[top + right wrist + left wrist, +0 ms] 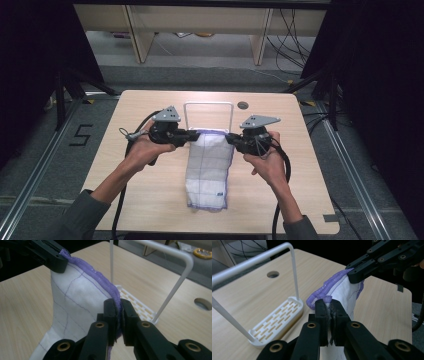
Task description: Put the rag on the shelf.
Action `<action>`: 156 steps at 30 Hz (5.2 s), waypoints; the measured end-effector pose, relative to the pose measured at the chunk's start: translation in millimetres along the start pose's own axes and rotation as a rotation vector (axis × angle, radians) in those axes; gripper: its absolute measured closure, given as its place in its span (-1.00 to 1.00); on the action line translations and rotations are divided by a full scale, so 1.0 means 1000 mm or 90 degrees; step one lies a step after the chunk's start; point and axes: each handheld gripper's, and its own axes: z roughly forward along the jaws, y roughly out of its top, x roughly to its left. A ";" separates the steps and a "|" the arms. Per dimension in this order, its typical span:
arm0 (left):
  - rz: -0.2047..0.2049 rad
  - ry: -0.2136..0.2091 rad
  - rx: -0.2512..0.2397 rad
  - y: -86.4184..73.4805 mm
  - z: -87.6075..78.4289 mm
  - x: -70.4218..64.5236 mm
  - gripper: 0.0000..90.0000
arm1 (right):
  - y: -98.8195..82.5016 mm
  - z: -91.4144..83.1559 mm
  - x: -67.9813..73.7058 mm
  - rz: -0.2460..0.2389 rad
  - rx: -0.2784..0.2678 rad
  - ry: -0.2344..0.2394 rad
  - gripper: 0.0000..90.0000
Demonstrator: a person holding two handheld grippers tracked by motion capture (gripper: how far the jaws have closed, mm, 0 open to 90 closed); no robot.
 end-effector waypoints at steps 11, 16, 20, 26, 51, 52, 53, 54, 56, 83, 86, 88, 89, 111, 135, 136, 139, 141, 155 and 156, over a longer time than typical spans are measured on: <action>0.000 0.024 -0.040 0.031 -0.027 0.008 0.90 | 0.046 -0.018 0.000 -0.028 -0.041 -0.011 0.89; 0.006 0.046 -0.054 0.049 -0.033 0.012 0.90 | 0.069 -0.023 -0.003 -0.031 -0.053 -0.023 0.89; 0.001 0.057 -0.066 0.062 -0.034 0.019 0.90 | 0.085 -0.024 -0.010 -0.025 -0.059 -0.031 0.89; -0.003 0.080 -0.071 0.077 -0.033 0.029 0.90 | 0.103 -0.022 -0.017 -0.024 -0.060 -0.048 0.89; -0.025 0.130 -0.093 0.128 -0.034 0.064 0.90 | 0.157 -0.013 -0.044 0.005 -0.077 -0.081 0.89; -0.030 0.134 -0.094 0.129 -0.033 0.066 0.90 | 0.159 -0.011 -0.046 0.014 -0.074 -0.075 0.89; -0.033 0.138 -0.093 0.130 -0.033 0.068 0.90 | 0.161 -0.009 -0.048 0.010 -0.072 -0.078 0.89; -0.042 0.140 -0.098 0.132 -0.030 0.074 0.90 | 0.165 -0.005 -0.051 0.005 -0.077 -0.088 0.89; -0.048 0.147 -0.100 0.133 -0.027 0.080 0.90 | 0.169 -0.001 -0.054 0.014 -0.073 -0.096 0.89; -0.134 0.192 -0.041 0.108 0.046 0.143 0.88 | 0.155 0.081 -0.101 0.064 -0.018 -0.156 0.85; -0.116 0.202 -0.018 0.105 0.053 0.144 0.87 | 0.146 0.089 -0.106 0.078 0.010 -0.150 0.84; -0.121 0.196 -0.019 0.104 0.058 0.145 0.88 | 0.142 0.093 -0.109 0.083 0.016 -0.154 0.84; -0.121 0.197 -0.013 0.102 0.061 0.144 0.87 | 0.139 0.096 -0.111 0.085 0.020 -0.154 0.84; -0.142 0.170 0.089 0.070 0.078 0.149 0.51 | 0.107 0.124 -0.122 0.121 0.099 -0.170 0.29; -0.170 0.154 0.032 0.064 0.035 0.135 -0.11 | 0.097 0.063 -0.122 0.142 0.052 -0.171 -0.02; -0.168 0.150 0.031 0.064 0.033 0.133 -0.11 | 0.097 0.061 -0.120 0.143 0.053 -0.169 -0.03; -0.171 0.144 0.016 0.063 0.029 0.128 -0.11 | 0.097 0.055 -0.117 0.136 0.040 -0.161 -0.04; -0.169 0.137 0.015 0.061 0.026 0.126 -0.11 | 0.096 0.052 -0.114 0.138 0.035 -0.156 -0.06; -0.168 0.105 0.010 0.044 0.014 0.098 -0.27 | 0.089 0.034 -0.094 0.123 0.011 -0.138 -0.25; -0.157 0.103 0.018 0.043 0.013 0.096 -0.28 | 0.088 0.033 -0.092 0.123 0.011 -0.134 -0.26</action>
